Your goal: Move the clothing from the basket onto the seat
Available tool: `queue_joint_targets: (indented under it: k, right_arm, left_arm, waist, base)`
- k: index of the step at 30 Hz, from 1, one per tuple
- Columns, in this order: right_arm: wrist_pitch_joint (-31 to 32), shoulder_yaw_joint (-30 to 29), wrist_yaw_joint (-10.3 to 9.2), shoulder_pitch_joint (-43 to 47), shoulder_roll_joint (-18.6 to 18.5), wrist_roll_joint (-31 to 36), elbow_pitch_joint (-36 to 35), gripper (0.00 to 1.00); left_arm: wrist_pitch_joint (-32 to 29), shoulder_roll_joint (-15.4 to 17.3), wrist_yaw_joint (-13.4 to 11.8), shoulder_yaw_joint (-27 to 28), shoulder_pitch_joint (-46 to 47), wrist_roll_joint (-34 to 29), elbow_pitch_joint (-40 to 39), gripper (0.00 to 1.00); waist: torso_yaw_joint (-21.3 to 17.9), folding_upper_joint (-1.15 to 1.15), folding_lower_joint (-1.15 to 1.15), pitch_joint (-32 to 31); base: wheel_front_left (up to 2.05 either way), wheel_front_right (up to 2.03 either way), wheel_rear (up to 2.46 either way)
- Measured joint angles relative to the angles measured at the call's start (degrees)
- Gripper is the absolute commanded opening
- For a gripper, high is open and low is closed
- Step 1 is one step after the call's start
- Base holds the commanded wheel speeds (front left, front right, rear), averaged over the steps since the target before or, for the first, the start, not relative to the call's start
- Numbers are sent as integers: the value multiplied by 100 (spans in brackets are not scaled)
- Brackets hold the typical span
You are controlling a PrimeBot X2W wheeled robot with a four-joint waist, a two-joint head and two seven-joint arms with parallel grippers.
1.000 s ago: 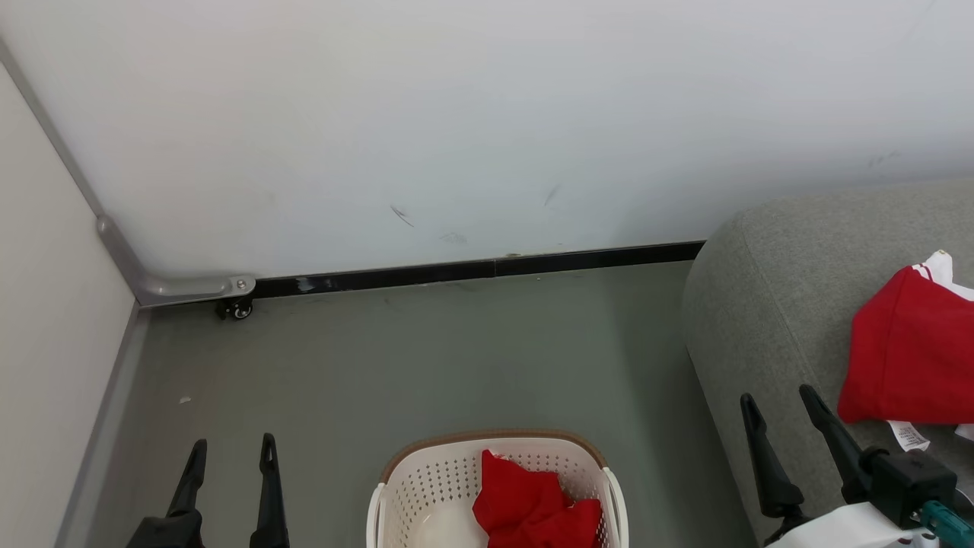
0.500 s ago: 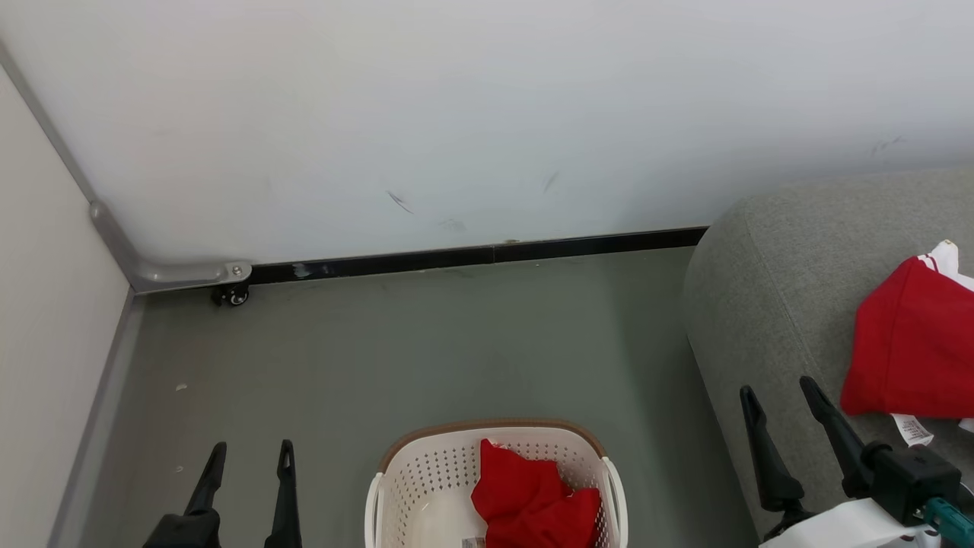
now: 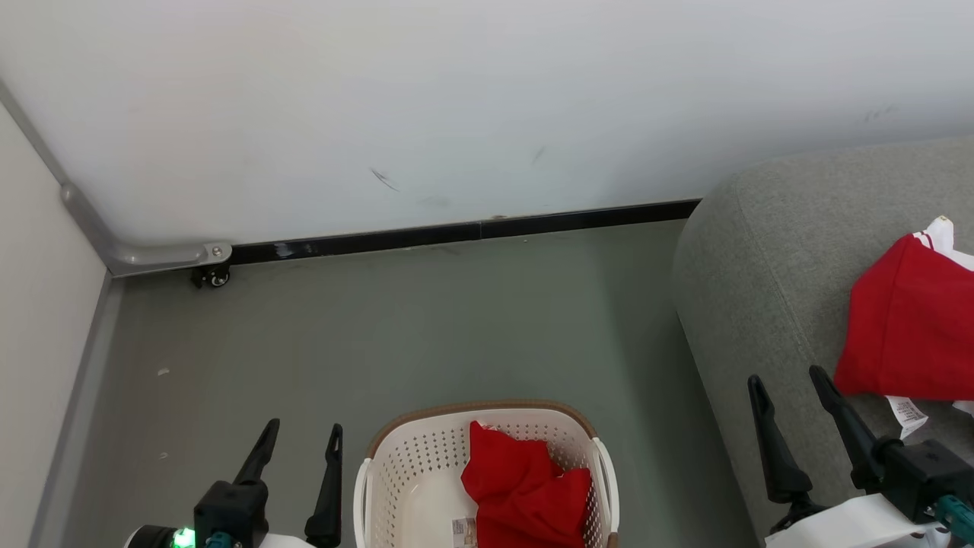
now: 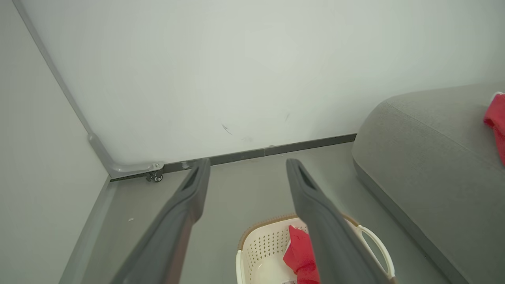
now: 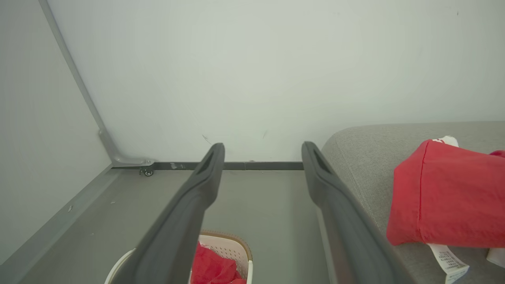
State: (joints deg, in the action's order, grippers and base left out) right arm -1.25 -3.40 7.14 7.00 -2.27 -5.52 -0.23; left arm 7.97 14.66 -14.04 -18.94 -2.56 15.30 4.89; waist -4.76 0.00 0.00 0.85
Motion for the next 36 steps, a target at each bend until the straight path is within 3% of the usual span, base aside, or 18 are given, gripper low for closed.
queue_joint_targets:
  k: [15, 36]
  right_arm:
    - [1, 36, 0, -36, 2, -2, -158, 100]
    - [-30, 42, 0, -569, 2, -133, -364, 100]
  left_arm:
    - [-219, -202, 354, -401, 565, -56, 750, 100]
    - [-495, -391, 644, -615, 1511, -144, 1937, 100]
  waist:
    - [-222, 0, 0, 506]
    - [-647, 0, 0, 1497]
  base:
    - [0, 0, 0]
    - [0, 0, 0]
